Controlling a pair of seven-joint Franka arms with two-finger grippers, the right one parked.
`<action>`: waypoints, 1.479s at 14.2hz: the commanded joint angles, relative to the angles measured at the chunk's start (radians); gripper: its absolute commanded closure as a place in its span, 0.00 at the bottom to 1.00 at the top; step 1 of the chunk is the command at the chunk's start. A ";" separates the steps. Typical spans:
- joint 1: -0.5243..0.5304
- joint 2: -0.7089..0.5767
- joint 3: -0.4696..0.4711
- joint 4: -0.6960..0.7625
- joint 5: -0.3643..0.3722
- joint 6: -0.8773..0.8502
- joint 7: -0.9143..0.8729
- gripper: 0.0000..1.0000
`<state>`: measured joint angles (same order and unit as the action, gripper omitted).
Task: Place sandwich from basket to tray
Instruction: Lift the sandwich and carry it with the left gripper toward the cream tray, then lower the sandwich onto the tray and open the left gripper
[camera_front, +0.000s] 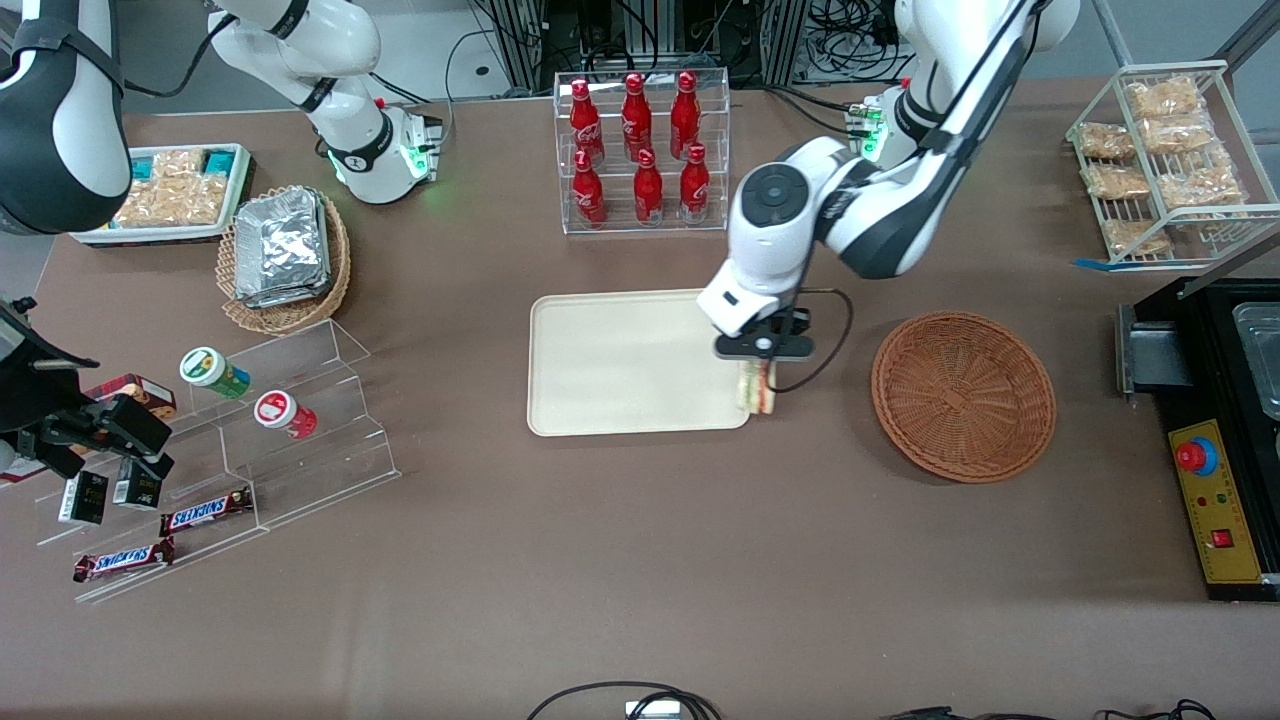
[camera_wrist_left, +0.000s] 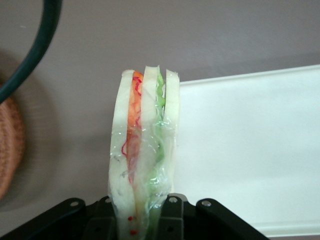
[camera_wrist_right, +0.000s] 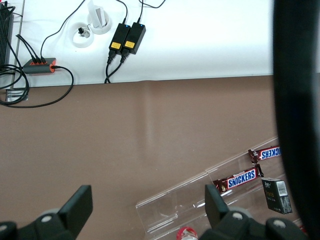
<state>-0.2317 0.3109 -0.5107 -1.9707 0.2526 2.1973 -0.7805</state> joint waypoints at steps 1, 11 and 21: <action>-0.037 0.103 0.006 0.073 0.027 -0.010 -0.039 1.00; -0.120 0.252 0.009 0.098 0.092 0.038 -0.175 1.00; -0.146 0.269 0.009 0.096 0.128 0.030 -0.233 0.01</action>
<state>-0.3624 0.5721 -0.5100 -1.9000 0.3571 2.2412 -0.9860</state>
